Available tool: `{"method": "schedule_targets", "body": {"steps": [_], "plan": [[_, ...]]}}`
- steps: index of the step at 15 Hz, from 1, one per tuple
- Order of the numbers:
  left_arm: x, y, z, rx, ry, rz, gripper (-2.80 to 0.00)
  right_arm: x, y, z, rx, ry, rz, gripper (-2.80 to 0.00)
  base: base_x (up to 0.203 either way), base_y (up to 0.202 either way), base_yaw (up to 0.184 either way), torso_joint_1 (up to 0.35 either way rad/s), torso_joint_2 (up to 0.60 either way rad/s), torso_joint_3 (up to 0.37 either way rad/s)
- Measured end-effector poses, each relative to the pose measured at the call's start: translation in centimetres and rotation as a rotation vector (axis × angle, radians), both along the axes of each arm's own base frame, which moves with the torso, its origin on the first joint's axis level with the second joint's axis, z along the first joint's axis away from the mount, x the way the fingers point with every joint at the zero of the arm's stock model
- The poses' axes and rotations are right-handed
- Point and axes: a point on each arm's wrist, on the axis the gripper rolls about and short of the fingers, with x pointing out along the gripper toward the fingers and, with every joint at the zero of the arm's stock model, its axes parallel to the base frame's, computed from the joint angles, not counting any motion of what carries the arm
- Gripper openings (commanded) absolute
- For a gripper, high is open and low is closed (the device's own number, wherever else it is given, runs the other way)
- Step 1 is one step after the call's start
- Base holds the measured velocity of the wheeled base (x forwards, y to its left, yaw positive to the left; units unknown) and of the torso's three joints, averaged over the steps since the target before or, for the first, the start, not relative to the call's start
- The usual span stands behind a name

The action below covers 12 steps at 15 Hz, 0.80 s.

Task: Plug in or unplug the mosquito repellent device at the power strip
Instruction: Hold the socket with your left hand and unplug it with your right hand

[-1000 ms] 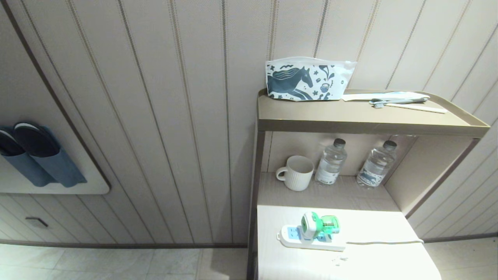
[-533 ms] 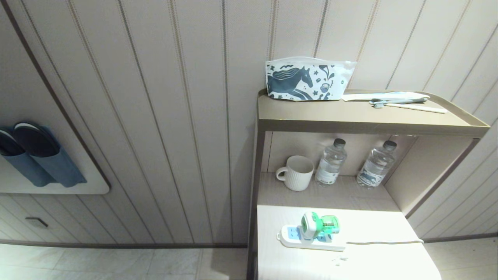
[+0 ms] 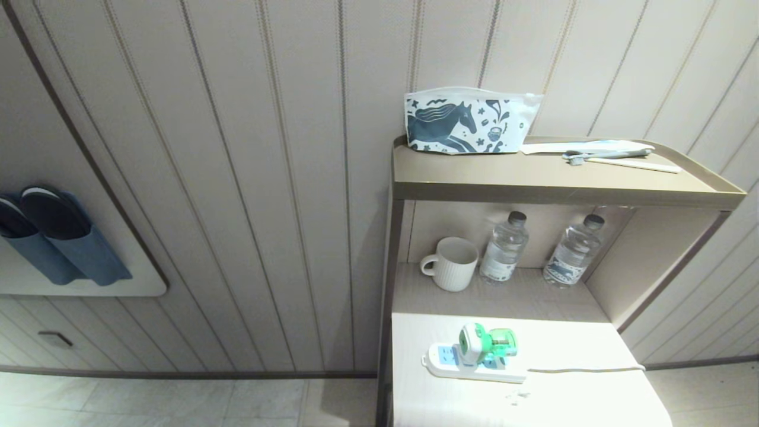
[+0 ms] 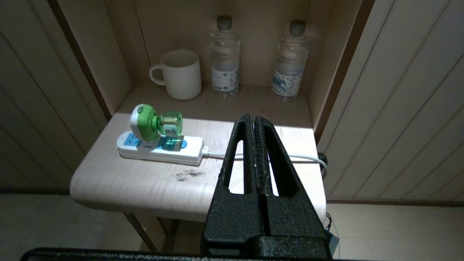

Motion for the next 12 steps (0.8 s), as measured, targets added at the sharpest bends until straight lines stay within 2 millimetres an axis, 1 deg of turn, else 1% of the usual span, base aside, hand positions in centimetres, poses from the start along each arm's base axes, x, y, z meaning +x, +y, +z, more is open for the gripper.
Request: {"method": "schedule_targets", "body": {"steps": [2,4,7,9,11,12], "plan": [[0.0,0.0,0.0,0.0,0.0,0.0,-2.8,-0.1,0.0,3.0,-0.001,-0.017,0.011,-2.8,0.0,0.0,0.0,0.0,0.0,0.0],[0.0,0.0,0.0,0.0,0.0,0.0,-2.8,0.6,0.0,5.9,-0.002,-0.013,0.02,-2.8,0.0,0.0,0.0,0.0,0.0,0.0],[0.0,0.0,0.0,0.0,0.0,0.0,-2.8,2.8,0.1,10.6,-0.004,0.012,0.047,-2.8,0.0,0.0,0.0,0.0,0.0,0.0],[0.0,0.0,0.0,0.0,0.0,0.001,-2.8,4.1,0.3,14.2,-0.012,0.009,0.148,-2.8,0.0,0.0,0.0,0.0,0.0,0.0],[0.0,0.0,0.0,0.0,0.0,0.0,-2.8,5.2,0.5,17.2,-0.024,0.046,0.244,-2.8,0.0,0.0,0.0,0.0,0.0,0.0],[0.0,0.0,0.0,0.0,0.0,0.0,-2.8,5.9,0.6,18.4,-0.028,0.092,0.285,-2.8,0.0,0.0,0.0,0.0,0.0,0.0]]}}
